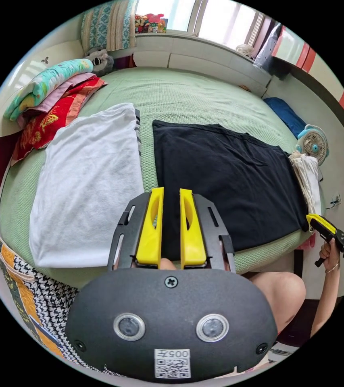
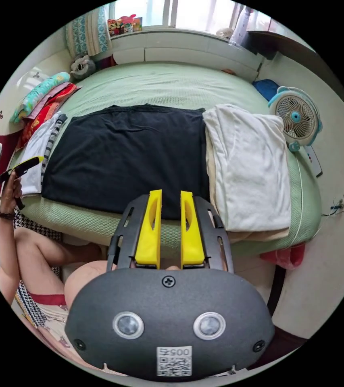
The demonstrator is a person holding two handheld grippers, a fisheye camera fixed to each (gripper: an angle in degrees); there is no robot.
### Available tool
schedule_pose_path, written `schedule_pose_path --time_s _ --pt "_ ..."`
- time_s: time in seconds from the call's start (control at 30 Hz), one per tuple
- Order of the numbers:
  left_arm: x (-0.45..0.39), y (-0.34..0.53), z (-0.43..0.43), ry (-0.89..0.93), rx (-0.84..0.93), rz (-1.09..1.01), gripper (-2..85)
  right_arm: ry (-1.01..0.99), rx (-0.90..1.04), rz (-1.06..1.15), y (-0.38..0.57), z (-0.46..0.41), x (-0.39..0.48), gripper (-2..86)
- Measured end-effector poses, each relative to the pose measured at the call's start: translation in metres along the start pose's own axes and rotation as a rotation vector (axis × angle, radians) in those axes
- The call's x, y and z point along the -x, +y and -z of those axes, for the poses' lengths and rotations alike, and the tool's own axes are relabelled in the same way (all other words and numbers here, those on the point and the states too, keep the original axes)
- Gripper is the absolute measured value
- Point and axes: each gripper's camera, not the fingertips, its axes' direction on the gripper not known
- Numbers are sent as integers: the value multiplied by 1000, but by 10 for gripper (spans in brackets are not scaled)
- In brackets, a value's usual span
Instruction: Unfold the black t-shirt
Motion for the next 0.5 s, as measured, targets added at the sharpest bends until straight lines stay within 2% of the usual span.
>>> schedule_pose_path --time_s 0.1,0.17,0.27,0.4,0.5 --pt "4 0 10 57 -28 6 83 -58 -48 14 -9 0 12 68" --pt "3 -3 17 28 -41 -9 88 -91 -85 -15 -19 -3 18 65" --pt "10 -13 23 55 -62 23 94 -172 -117 -116 -42 -10 27 53" --pt "15 -65 11 -41 -53 2 107 -278 -185 -220 -68 -12 41 46" --pt "22 -100 -12 -76 -22 11 118 -279 -186 -167 -72 -21 51 48"
